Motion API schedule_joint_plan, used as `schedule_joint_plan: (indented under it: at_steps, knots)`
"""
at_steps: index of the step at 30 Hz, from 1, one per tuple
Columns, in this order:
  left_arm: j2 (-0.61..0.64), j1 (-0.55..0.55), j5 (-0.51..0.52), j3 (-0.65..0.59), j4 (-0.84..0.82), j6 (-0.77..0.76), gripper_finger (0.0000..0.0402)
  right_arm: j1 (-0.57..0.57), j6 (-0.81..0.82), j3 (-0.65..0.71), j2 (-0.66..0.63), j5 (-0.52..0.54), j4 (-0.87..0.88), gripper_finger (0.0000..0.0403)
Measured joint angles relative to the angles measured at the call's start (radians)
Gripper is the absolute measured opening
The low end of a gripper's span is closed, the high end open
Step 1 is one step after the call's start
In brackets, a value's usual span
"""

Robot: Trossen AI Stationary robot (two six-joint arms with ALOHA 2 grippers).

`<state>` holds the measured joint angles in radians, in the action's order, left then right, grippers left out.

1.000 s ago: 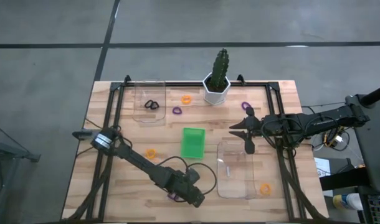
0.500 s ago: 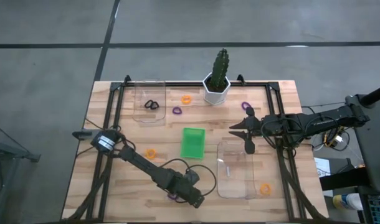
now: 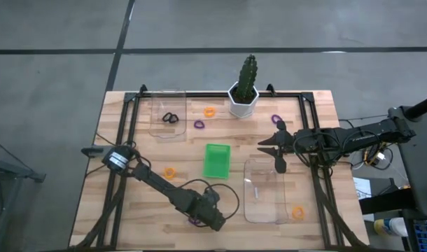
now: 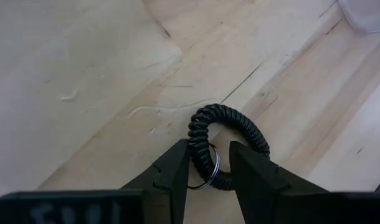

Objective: Sort spring keychains
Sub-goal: Put the black spring keychain into the top transparent bin

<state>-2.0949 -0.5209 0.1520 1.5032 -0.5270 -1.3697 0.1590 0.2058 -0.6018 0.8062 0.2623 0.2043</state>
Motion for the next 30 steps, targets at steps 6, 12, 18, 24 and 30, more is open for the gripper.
schedule_joint_plan:
  at_steps: [6,12,18,24,30]
  knots:
    - [0.002,0.002,0.002,0.0,-0.005,0.007,0.0117,0.0,0.0,0.0,0.0,0.0,0.0,0.0086]
    - [0.002,0.002,-0.005,-0.001,-0.005,0.009,0.0117,0.0,0.001,0.0,0.0,0.0,0.0,0.0086]
    - [0.002,0.003,-0.004,-0.002,-0.008,0.003,0.0117,0.0,0.004,0.0,0.0,0.0,0.0,0.0086]
    - [0.003,0.002,0.011,-0.002,-0.077,-0.063,0.0089,0.0,0.004,0.0,0.0,-0.001,0.0,0.0086]
    - [0.005,0.002,0.034,-0.002,-0.113,-0.089,0.0013,0.0,0.004,0.0,0.0,-0.001,0.0,0.0086]
